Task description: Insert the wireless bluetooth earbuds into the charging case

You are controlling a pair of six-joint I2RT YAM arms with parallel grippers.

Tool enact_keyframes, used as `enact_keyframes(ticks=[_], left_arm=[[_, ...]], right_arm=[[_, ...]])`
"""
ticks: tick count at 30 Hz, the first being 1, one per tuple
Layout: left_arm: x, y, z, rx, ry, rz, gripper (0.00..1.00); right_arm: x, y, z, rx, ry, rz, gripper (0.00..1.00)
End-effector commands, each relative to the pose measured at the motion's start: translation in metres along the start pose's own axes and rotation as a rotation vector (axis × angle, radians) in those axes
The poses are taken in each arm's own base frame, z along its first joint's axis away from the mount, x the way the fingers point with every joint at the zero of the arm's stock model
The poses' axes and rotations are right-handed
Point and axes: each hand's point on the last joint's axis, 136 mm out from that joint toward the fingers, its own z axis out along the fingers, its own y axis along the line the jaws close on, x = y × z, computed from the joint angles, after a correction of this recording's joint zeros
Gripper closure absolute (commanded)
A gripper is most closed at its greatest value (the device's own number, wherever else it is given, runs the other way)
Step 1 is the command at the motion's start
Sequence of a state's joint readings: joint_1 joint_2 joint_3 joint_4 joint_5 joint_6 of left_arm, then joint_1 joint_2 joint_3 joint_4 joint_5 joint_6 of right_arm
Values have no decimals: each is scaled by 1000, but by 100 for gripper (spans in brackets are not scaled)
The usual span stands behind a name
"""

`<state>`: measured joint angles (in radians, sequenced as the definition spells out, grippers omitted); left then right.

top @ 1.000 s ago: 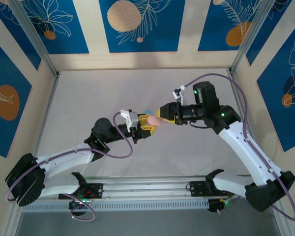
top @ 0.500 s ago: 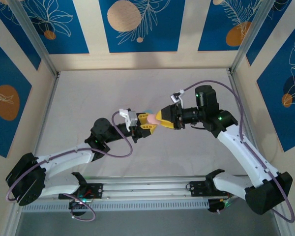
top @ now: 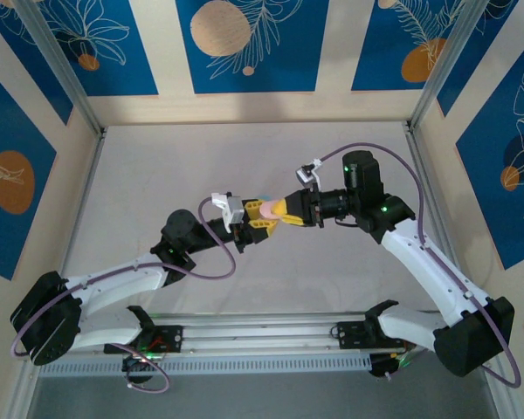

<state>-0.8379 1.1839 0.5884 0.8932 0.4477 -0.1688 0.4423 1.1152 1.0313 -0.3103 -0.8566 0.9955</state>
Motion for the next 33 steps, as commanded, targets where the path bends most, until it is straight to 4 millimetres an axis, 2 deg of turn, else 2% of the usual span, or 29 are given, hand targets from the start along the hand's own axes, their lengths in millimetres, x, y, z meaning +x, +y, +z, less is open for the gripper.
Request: enact_keyframes(ticks=[1,6,10,12,16,20,26,30,33], left_arm=[[-15,-2,3,-13,-17,36,65],[-5,5,-1,-62,34,42,44],[-4,12,-7,-119,37,42,37],[-5,18,-12,-165,35,42,34],[-10,30,-23,-263,37,44,33],[-12,34,-29,-303,50,44,30],[-12,34,-34,-318,57,33,29],[-12,34,-36,-325,57,29,29],[-13,34,-38,-332,59,33,28]], right_arm=[[1,-5,-3,12,-17,-9,85],[-8,-9,-10,38,-95,-40,89],[-22,-29,-20,105,-210,-40,89],[-28,-55,-26,190,-283,-12,89],[-32,-137,-40,439,-398,139,88],[-24,-191,-27,455,-345,285,88],[-24,-243,-3,477,-270,401,85],[-30,-264,10,494,-254,412,84],[-38,-278,12,536,-256,411,83]])
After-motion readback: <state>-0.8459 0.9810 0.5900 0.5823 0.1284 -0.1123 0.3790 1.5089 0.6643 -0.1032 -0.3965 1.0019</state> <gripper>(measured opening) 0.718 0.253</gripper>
